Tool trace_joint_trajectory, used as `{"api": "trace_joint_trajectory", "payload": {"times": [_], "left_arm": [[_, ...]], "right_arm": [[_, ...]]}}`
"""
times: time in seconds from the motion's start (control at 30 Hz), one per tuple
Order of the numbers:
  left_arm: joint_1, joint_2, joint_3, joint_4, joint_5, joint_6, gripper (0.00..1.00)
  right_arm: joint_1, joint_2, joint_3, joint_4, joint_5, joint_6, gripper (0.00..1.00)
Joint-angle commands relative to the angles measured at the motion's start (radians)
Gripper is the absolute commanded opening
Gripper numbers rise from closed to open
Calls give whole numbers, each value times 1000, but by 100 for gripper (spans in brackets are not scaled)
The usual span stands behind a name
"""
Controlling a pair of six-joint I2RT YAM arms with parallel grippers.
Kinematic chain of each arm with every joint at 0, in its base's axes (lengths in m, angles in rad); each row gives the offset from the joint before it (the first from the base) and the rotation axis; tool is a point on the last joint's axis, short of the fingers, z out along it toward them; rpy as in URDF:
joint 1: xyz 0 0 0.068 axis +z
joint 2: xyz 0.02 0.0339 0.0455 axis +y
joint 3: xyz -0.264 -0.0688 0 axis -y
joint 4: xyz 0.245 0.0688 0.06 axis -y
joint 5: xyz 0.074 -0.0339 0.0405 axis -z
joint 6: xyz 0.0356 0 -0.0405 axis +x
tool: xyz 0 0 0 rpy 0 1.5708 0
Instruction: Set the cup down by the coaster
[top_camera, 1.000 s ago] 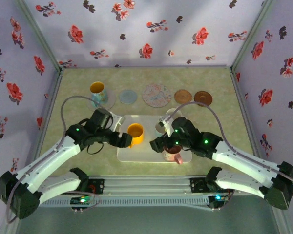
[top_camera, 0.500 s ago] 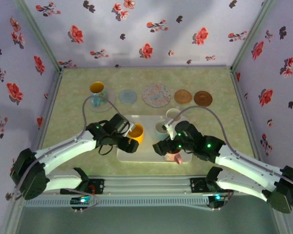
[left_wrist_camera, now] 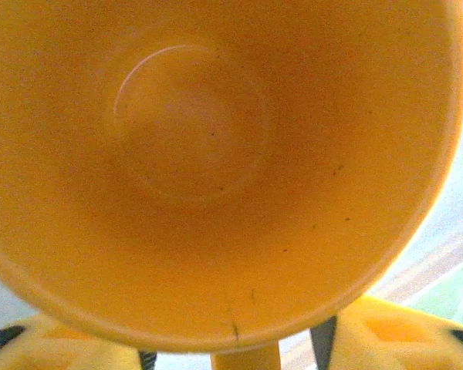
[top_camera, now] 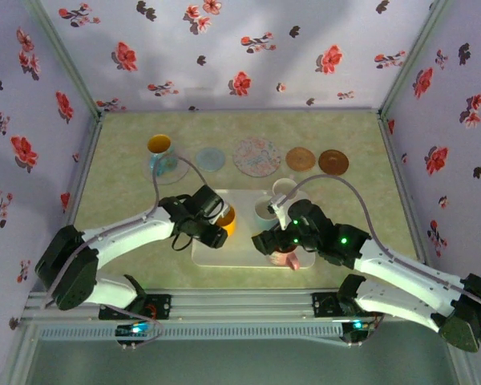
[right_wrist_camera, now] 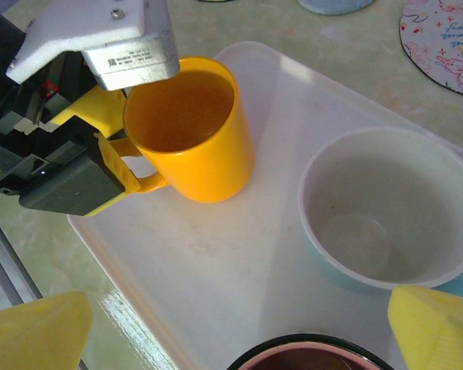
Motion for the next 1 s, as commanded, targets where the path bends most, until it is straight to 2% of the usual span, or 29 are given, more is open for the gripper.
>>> {"api": "trace_joint_trajectory", "payload": {"times": [0.0, 0.3, 0.5, 0.63, 0.77, 0.87, 0.97], "left_arm": [[-7, 22, 28, 3, -2, 26, 50], [-7, 49, 37, -5, 0, 34, 37], [-7, 41, 40, 8, -1, 36, 35], [-7, 42, 49, 10, -7, 34, 26], [-7, 43, 50, 17, -6, 26, 23], [-8, 37, 49, 20, -8, 24, 12], [-6, 25, 38, 27, -18, 18, 10]], "right_arm": [[6, -5, -13, 33, 27, -18, 100], [8, 1, -25, 52, 38, -22, 99], [6, 0, -31, 60, 36, -16, 99], [6, 1, -19, 57, 41, -24, 99], [6, 9, -8, 46, 49, -35, 99], [6, 14, -4, 49, 51, -32, 99], [7, 16, 0, 54, 52, -30, 99]]}}
